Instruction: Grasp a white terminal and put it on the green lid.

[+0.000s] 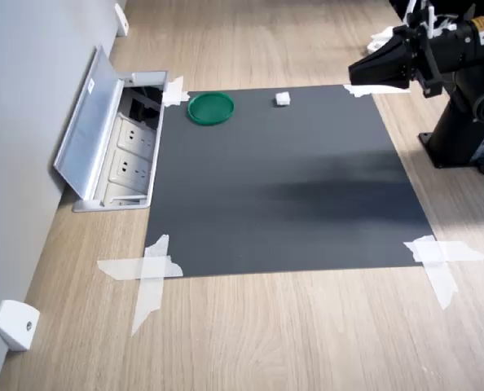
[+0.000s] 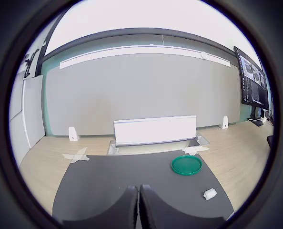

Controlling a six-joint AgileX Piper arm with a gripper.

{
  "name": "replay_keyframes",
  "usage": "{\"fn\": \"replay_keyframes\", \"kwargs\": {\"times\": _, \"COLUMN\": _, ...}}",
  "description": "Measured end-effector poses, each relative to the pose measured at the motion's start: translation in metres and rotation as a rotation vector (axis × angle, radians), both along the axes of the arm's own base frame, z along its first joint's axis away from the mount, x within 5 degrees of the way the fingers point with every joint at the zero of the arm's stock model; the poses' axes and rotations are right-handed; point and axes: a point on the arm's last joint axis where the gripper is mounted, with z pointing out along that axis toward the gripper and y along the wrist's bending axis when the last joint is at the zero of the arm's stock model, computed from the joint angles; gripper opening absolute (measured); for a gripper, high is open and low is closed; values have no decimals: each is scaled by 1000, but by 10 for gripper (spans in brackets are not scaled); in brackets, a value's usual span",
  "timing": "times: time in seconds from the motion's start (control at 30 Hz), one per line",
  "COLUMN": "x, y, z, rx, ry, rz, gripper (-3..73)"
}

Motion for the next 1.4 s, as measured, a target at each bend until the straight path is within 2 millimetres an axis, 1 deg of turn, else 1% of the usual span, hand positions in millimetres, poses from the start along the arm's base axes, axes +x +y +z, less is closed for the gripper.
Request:
{"fn": "replay_keyframes", "kwargs": {"times": 0.8, "x": 0, "y": 0, "z": 0, "rx": 0, "ry": -1, "rz": 0, "gripper": -9}}
{"fn": "replay_keyframes", "kwargs": {"times": 0.93, "x": 4, "y": 0, "z": 1, "rx": 0, "ry": 27, "rz": -1, "gripper": -9}}
{"fn": "replay_keyframes", "kwargs": {"times": 1.0, "x": 6, "y": 0, "z": 7, "rx": -1, "ry": 42, "rz": -1, "gripper": -9}}
{"fn": "replay_keyframes", "kwargs": {"times": 1.13, "x": 16, "y": -1, "z": 26, "rx": -20, "ry": 71, "rz": 2, "gripper": -9}}
{"fn": "replay_keyframes", "kwargs": {"times": 1.27, "x": 31, "y": -2, "z": 47, "rx": -69, "ry": 120, "rz": 13, "gripper": -9}}
{"fn": "replay_keyframes", "kwargs": {"times": 1.4, "x": 47, "y": -2, "z": 64, "rx": -106, "ry": 210, "rz": 34, "gripper": -9}}
